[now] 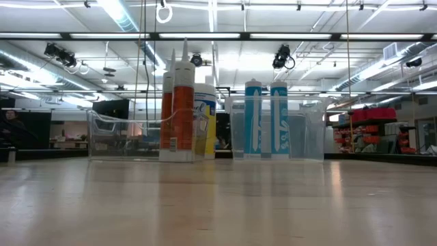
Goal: Pick & place silicon tubes, Sealant and Lysol wipes
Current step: Put the blue sealant into the right transparent bin
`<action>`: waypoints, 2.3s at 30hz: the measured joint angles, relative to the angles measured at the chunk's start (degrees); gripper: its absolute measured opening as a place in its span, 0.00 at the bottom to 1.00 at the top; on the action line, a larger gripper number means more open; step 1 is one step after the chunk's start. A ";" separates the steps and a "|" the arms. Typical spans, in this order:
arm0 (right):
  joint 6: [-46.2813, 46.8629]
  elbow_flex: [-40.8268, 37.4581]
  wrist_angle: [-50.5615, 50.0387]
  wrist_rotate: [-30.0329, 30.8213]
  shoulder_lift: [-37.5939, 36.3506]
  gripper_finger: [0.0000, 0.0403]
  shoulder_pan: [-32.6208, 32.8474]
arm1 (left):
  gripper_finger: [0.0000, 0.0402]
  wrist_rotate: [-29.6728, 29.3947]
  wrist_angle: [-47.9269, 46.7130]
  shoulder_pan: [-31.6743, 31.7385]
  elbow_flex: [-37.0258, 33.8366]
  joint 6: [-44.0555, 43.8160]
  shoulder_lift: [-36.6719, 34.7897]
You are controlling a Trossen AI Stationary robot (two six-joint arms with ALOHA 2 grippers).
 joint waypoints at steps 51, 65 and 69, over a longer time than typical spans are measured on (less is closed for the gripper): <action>16.33 0.02 -27.22 2.49 -3.97 0.84 -0.75 | 0.55 -1.08 -13.23 1.42 -0.02 -9.29 0.04; 23.39 0.00 -44.06 0.23 -10.79 0.82 0.81 | 0.55 -1.18 -29.73 1.42 -0.02 -21.76 0.16; 21.42 0.00 -37.00 0.32 -12.47 0.82 0.74 | 0.55 -0.70 -32.01 1.42 0.00 -24.14 1.43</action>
